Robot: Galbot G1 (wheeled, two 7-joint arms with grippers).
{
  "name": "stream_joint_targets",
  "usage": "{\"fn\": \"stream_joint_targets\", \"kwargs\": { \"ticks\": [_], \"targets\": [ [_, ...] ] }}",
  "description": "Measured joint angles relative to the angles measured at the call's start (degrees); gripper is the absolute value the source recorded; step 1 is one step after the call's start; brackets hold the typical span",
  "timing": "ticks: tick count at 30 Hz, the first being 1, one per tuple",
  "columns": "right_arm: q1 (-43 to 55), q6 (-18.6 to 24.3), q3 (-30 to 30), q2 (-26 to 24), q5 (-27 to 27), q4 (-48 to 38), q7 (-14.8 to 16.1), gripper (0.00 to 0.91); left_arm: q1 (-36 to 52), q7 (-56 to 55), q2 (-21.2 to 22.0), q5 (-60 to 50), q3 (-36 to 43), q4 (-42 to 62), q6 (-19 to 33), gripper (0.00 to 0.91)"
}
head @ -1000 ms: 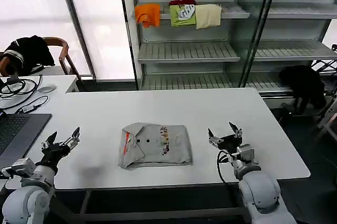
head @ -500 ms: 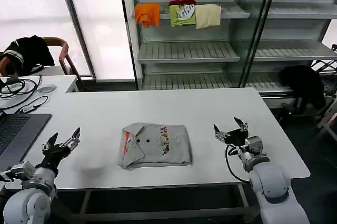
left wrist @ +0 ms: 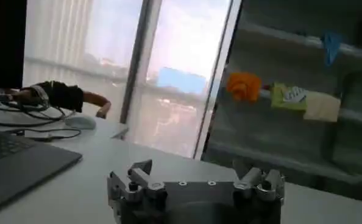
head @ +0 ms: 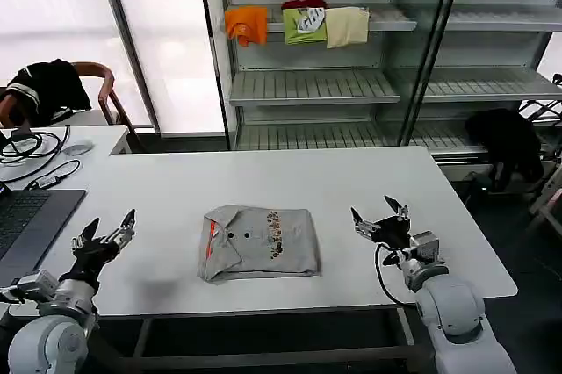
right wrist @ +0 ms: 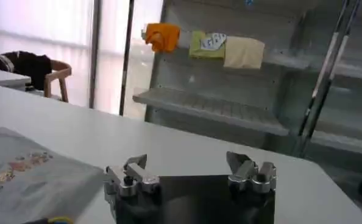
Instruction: Fold and organize the clothes.
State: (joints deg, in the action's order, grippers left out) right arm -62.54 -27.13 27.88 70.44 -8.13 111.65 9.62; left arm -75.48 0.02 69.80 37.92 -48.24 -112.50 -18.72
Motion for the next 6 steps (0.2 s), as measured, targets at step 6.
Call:
{"fn": "stream_joint_targets", "kwargs": {
  "ticks": [6],
  "targets": [
    [0.0,0.3,0.1,-0.1,-0.7,-0.5,-0.1,0.907,0.0,0.0,0.4,-0.1,0.6,0.6,0.4,0.907]
  ]
}}
